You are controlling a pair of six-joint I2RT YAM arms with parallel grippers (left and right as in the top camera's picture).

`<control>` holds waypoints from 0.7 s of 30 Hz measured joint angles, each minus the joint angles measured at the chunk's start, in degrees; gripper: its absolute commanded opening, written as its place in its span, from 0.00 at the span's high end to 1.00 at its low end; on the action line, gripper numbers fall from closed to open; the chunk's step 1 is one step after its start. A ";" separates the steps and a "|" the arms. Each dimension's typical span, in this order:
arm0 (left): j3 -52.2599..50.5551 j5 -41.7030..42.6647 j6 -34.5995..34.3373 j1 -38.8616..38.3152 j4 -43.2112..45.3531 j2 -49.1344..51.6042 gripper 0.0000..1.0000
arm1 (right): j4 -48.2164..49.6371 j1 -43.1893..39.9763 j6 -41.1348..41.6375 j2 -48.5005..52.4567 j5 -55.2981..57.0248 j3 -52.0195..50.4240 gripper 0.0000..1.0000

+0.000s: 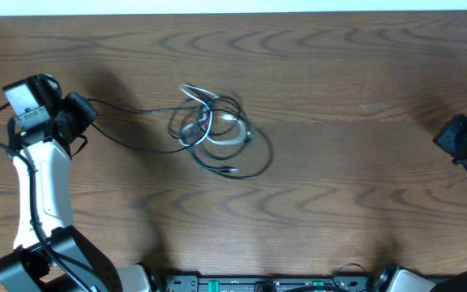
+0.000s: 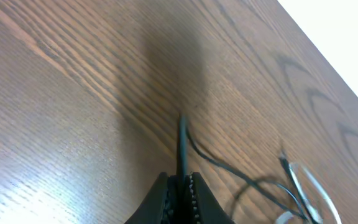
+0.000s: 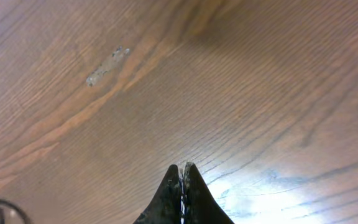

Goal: Untangle cables

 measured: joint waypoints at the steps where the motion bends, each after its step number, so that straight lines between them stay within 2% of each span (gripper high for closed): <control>1: 0.00 0.66 0.00 -0.02 -0.02 0.00 0.92 | 0.02 0.11 0.00 0.07 -0.42 0.00 0.99; 3: 0.00 1.73 0.00 -0.63 -0.02 0.00 0.92 | 0.09 0.52 -0.02 0.04 -1.29 0.00 0.94; 4: 0.00 2.10 0.00 -1.20 -0.04 0.00 0.92 | 0.07 0.96 -0.11 0.04 -1.86 0.00 0.89; 5: 0.00 2.32 0.00 -1.97 -0.02 0.00 0.92 | 0.07 1.31 -0.44 0.04 -2.27 0.00 0.74; 6: 0.00 2.56 0.00 -2.86 -0.04 0.00 0.92 | 0.15 2.03 -0.50 0.07 -3.10 0.00 0.66; 7: 0.00 2.78 0.00 -3.93 -0.09 0.00 0.92 | 0.28 2.58 -1.07 0.07 -4.02 0.00 0.52; 10: 0.00 3.28 0.00 -7.67 -0.17 0.00 0.92 | 0.94 5.09 -3.28 0.07 -8.11 0.00 0.33; 14: 0.00 3.63 0.00 -14.75 -0.24 0.00 0.92 | 2.25 9.92 -7.02 0.07 -13.33 0.00 0.18; 17: 0.00 3.89 0.00 -20.44 -0.22 0.00 0.92 | 2.91 13.66 -9.44 0.07 -15.23 0.00 0.12; 20: 0.00 4.59 0.02 -25.94 -0.11 0.00 0.91 | 3.39 17.88 -10.97 0.09 -16.35 0.00 0.01; 21: 0.00 4.79 0.00 -27.39 0.02 0.00 0.88 | 3.45 18.82 -11.34 0.15 -16.35 0.00 0.01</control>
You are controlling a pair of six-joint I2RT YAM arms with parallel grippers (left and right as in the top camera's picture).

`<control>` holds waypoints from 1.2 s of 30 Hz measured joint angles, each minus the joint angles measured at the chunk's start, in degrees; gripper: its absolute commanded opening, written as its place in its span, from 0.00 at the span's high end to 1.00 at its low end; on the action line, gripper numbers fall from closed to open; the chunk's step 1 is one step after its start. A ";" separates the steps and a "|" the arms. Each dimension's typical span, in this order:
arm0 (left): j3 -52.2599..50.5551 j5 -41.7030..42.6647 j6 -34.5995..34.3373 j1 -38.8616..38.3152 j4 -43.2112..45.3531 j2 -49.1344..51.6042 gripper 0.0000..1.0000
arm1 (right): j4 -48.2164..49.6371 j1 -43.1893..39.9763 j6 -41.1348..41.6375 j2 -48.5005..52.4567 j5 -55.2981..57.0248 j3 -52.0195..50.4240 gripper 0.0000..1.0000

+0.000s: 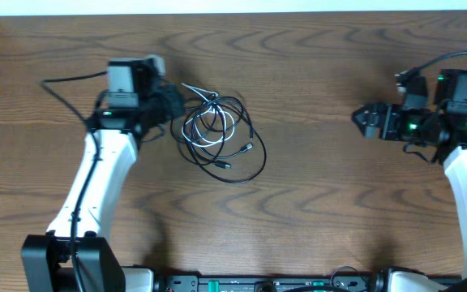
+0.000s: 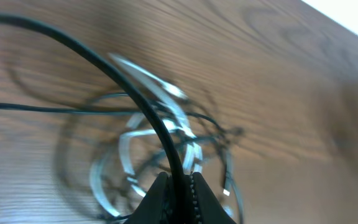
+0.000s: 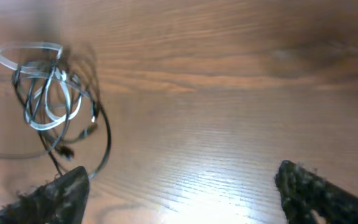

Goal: Untangle cables

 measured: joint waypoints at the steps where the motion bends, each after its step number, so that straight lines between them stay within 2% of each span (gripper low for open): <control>1: 0.00 0.39 0.00 -1.84 0.17 0.00 0.86 | 0.04 1.18 -0.15 0.11 -0.02 0.00 0.01; 4: 0.00 1.01 0.02 -6.54 0.22 0.00 0.84 | 0.02 3.19 0.26 0.39 1.46 0.00 0.01; 10: 0.00 0.33 0.79 -10.88 1.16 0.00 0.83 | -0.98 3.26 0.50 0.46 2.71 0.00 0.01; 11: 0.00 0.17 0.98 -10.95 1.64 0.00 0.79 | -1.42 3.28 0.50 0.46 2.84 0.00 0.01; 20: -0.15 -1.40 1.84 -12.96 1.81 0.15 0.66 | -1.84 3.28 0.74 0.50 3.13 0.00 0.01; 29: -0.37 -4.17 3.34 -15.50 10.10 11.32 0.66 | -3.21 3.39 1.97 0.57 3.04 0.00 0.01; 36: -1.44 -5.11 7.78 -15.45 15.91 13.27 0.66 | -5.07 3.43 1.07 0.59 3.08 0.00 0.01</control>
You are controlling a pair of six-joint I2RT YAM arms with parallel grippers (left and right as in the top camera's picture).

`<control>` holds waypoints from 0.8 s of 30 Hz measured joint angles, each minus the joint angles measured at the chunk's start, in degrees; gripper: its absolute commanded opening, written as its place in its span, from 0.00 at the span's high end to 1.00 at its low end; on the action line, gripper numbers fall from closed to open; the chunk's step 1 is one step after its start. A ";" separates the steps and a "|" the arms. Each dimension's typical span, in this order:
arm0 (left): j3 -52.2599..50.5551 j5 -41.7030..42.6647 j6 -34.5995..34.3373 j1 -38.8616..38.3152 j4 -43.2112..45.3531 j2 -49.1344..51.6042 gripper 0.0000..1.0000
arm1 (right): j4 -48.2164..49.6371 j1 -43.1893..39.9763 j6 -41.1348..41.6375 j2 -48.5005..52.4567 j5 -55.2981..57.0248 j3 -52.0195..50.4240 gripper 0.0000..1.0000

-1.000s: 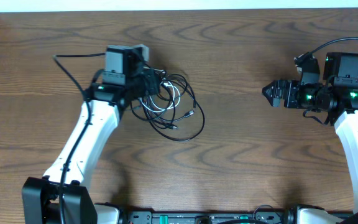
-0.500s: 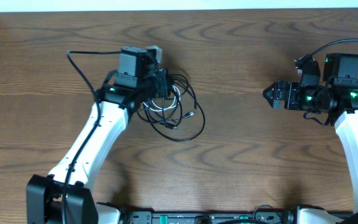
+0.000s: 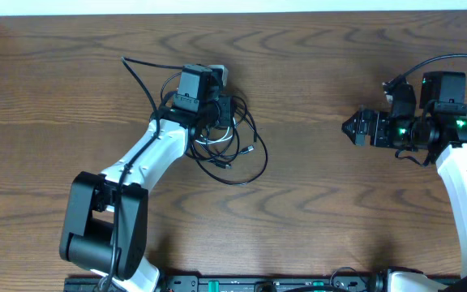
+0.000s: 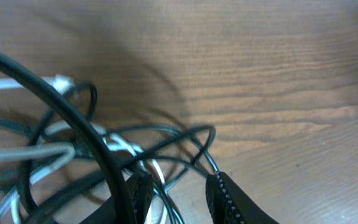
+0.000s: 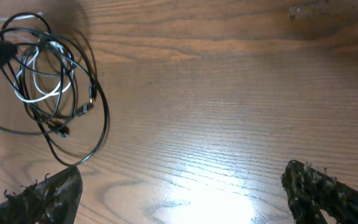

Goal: Untangle cables

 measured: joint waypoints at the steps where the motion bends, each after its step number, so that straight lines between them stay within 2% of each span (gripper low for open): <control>1: 0.00 -0.48 0.50 0.00 0.20 -0.20 0.66 | -0.04 0.00 -0.15 0.02 0.02 0.00 0.01; 8: 0.00 -2.49 4.04 0.00 0.15 -2.47 0.66 | 0.24 0.00 -0.68 0.07 0.04 0.00 0.01; 15: 0.00 -6.29 8.37 0.00 0.42 -3.39 0.58 | -0.22 0.00 -0.83 0.07 0.04 0.00 0.01; 24: 0.00 -8.83 12.28 0.00 0.96 -2.47 0.56 | -1.99 1.01 -0.83 0.07 0.02 0.00 0.01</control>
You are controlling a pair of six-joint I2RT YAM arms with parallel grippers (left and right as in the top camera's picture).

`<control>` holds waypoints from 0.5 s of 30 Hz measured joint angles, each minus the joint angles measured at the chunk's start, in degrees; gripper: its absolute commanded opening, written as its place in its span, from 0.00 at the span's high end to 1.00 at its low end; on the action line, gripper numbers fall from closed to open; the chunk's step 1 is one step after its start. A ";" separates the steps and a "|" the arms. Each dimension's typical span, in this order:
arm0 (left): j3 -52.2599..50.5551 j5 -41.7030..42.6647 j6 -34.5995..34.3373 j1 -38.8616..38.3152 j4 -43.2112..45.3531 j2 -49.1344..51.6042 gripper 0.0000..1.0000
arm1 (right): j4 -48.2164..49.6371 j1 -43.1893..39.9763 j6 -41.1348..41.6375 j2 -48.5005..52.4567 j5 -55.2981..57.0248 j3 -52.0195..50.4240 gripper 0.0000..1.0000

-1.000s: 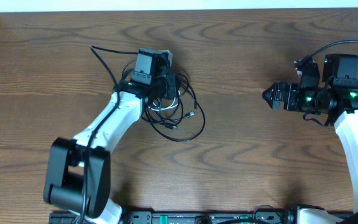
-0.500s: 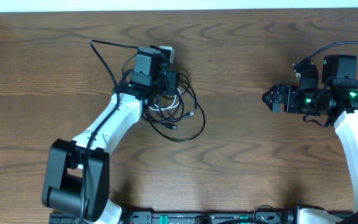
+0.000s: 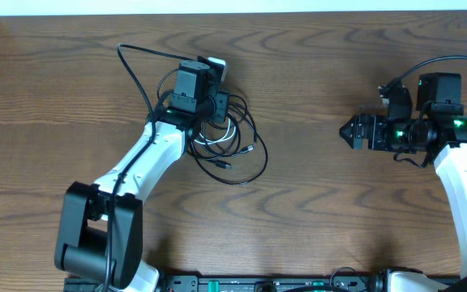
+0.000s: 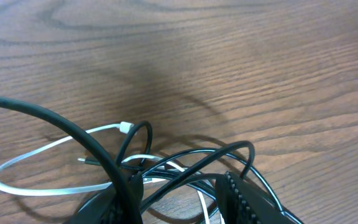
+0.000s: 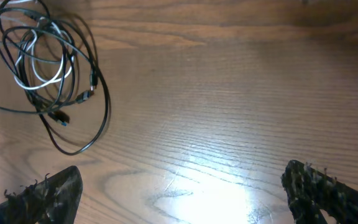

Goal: Untangle cables

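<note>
A tangle of black and white cables [image 3: 232, 146] lies left of the table's middle, and shows too in the right wrist view [image 5: 48, 68]. My left gripper [image 3: 217, 105] sits low over the tangle's upper edge, open. In the left wrist view the left gripper [image 4: 182, 199] has thin black strands running between its fingers, unclamped. A thick black cable [image 4: 73, 130] lies along its left finger [image 4: 126, 196] and loops up to the left [image 3: 124, 55]. A white cable [image 4: 48, 149] curves just beyond. My right gripper [image 3: 349, 131] hangs wide open far to the right, holding nothing [image 5: 179, 199].
The wooden table [image 3: 314, 211] runs to a white back edge [image 3: 298, 6]. The arm bases stand at the front edge [image 3: 266, 284]. Bare wood lies between the tangle and my right gripper.
My left gripper sits a little farther back over the tangle and its jaws are wider apart. My right gripper is slightly further left. The tangle looks much the same.
First my left gripper was shut on a black cable at the far left, drawn out from the tangle, and my right gripper was shut at the far right. Then the left stood at the tangle, still shut, with the right open. Later the left was open over the tangle.
</note>
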 measured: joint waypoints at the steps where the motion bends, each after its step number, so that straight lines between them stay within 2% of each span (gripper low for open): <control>1: 0.00 -0.11 0.04 0.00 0.09 0.39 0.56 | -0.02 0.26 -0.02 0.00 0.00 0.00 0.01; 14: 0.00 -0.85 0.22 0.00 0.85 5.95 0.58 | -0.04 3.87 -0.02 0.00 0.04 0.00 0.01; 15: 0.00 -0.85 0.20 0.00 0.85 5.95 0.62 | -0.04 4.07 -0.02 0.00 0.02 0.00 0.01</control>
